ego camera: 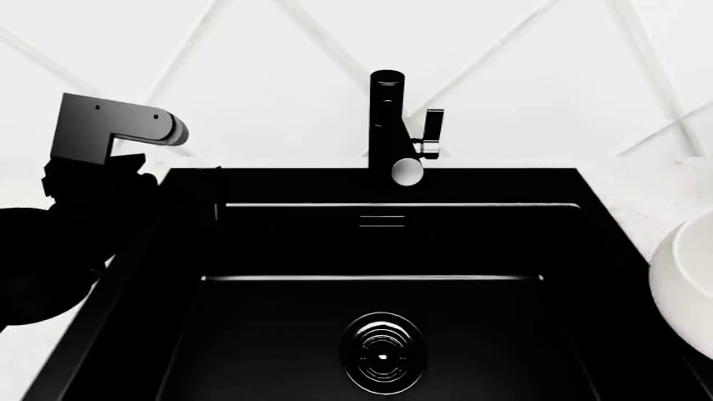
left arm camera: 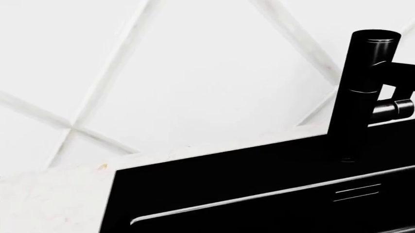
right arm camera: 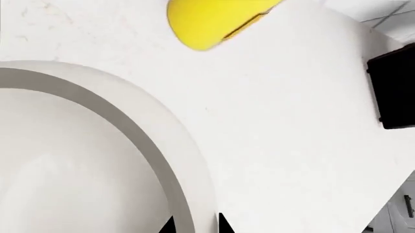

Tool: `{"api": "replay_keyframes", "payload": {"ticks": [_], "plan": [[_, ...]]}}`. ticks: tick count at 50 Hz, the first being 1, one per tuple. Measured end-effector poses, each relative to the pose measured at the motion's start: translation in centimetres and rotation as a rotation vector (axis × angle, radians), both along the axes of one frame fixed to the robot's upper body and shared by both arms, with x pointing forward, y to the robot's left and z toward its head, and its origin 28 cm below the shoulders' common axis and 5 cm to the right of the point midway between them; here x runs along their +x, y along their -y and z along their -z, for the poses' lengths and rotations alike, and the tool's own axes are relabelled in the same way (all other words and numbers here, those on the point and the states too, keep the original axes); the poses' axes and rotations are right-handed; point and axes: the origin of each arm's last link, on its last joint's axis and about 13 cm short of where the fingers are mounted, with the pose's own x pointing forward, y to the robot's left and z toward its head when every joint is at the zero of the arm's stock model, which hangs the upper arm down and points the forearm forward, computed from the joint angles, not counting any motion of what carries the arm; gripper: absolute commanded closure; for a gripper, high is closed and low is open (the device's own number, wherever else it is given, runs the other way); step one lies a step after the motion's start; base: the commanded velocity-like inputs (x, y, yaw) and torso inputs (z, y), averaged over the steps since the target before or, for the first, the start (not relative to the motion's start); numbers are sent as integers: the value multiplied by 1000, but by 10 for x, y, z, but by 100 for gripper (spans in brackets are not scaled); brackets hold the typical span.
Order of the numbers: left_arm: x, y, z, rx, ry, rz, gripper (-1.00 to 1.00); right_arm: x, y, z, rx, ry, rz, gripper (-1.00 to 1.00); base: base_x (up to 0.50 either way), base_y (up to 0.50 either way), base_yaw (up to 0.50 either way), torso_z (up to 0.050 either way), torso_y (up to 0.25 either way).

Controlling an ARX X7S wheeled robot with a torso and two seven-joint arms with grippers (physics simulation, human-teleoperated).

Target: Pick the cup and bowl from the sink and place them on the counter for drying.

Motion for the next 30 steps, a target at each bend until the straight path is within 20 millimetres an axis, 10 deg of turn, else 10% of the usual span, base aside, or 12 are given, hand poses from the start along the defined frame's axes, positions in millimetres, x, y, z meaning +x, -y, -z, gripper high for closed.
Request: {"api": "replay_keyframes", "payload": {"ticks": [26,27,30], "plan": [[-2,0,3,1,-7,-5,-100,-29,33,30,-28,29,220,100,0,0,0,0,0],[-2,0,4,1,-8,-6,-100,-29,34,31,-28,32,224,-100,0,0,0,0,0],[-3,-1,4,1,-10,-7,-100,-28,35,36,-30,35,231,-100,0,0,0,0,0]]}}
